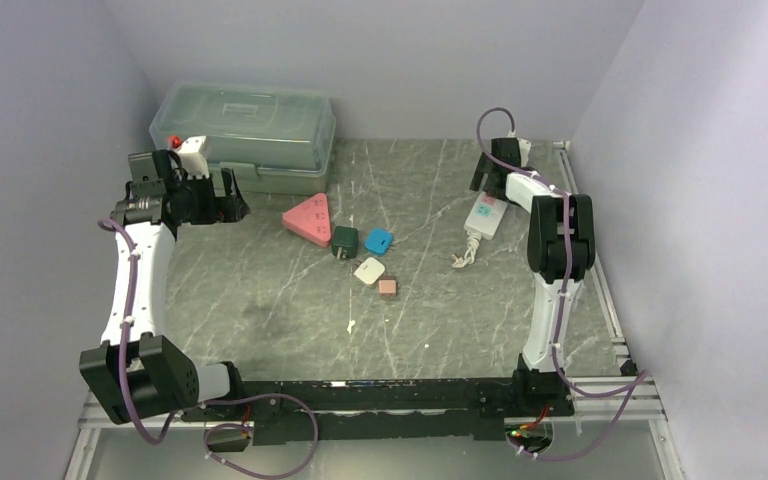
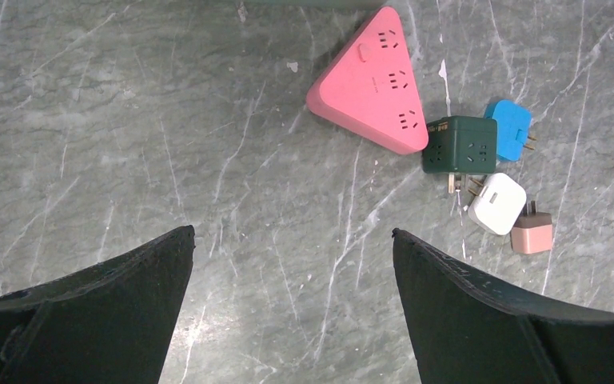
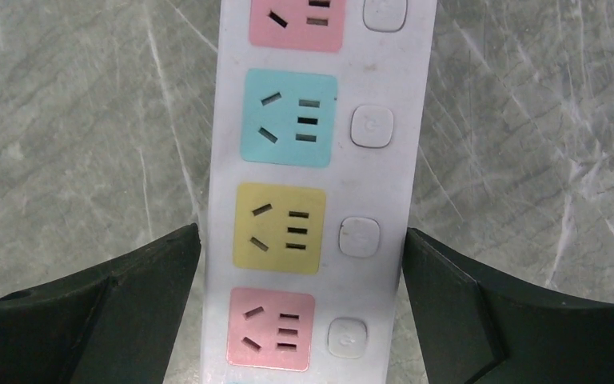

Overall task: Insert the plug
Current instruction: Pick up the socket from the center of the board, then place the socket at the center of the board.

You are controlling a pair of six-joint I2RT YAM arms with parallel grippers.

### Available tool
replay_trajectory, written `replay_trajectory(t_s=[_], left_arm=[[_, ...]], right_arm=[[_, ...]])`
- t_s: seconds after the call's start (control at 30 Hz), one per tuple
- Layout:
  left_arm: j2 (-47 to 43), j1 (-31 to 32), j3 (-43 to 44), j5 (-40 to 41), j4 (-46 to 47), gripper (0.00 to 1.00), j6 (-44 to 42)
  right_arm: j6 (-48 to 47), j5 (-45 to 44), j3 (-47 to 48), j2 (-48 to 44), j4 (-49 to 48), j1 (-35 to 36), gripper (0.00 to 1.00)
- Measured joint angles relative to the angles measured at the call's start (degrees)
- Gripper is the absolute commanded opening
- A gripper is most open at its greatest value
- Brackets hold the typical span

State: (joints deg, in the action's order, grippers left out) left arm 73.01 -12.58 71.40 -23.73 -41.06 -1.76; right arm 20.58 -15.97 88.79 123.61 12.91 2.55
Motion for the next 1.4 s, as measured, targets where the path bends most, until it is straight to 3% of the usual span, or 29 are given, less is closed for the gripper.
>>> replay_trajectory(t_s=[0.2,0.47,0.57,0.77,0.83,0.93,1.13,1.4], left_arm=[[-0.11,0.00,1.16,0.00,-0.15,0.99,-0.09],[-0.74,0.00,2.16,-0.33,-0.72,0.99,-0.20],[-1.07,0.00,2.62,-0.57,-1.16,0.99,-0.61],[-1.84,0.00,2.67,-1.05,-2.12,0.99,-1.64],[-2.19,0.00,2.67,-1.36,-2.58,0.99,-2.14],[-2.89,0.00,2.62,-1.95,-3.08,0.99,-2.71],[-4.35,0.00,2.21,-3.06,-3.39,0.99,-4.07],[-4.72,0.00,0.39,-3.50,-3.78,0.99,-5.16]], right_arm=[[-0.46,0.57,0.17,0.15,1.60,0.02,0.89],[-1.62,1.97,-1.57,-0.94,1.07,0.37,0.65],[-3.06,4.44,-3.13,-2.36,1.18,1.01,0.51],[-8.35,15.06,-6.10,-6.99,1.55,3.17,0.46],[-11.32,18.16,-8.59,-10.60,1.16,4.33,0.36],[-17.31,23.63,-14.10,-18.12,0.33,5.88,0.29],[-34.27,38.73,-23.34,-32.00,0.50,9.40,0.29],[-54.97,46.90,-24.02,-35.76,12.85,19.08,0.28]])
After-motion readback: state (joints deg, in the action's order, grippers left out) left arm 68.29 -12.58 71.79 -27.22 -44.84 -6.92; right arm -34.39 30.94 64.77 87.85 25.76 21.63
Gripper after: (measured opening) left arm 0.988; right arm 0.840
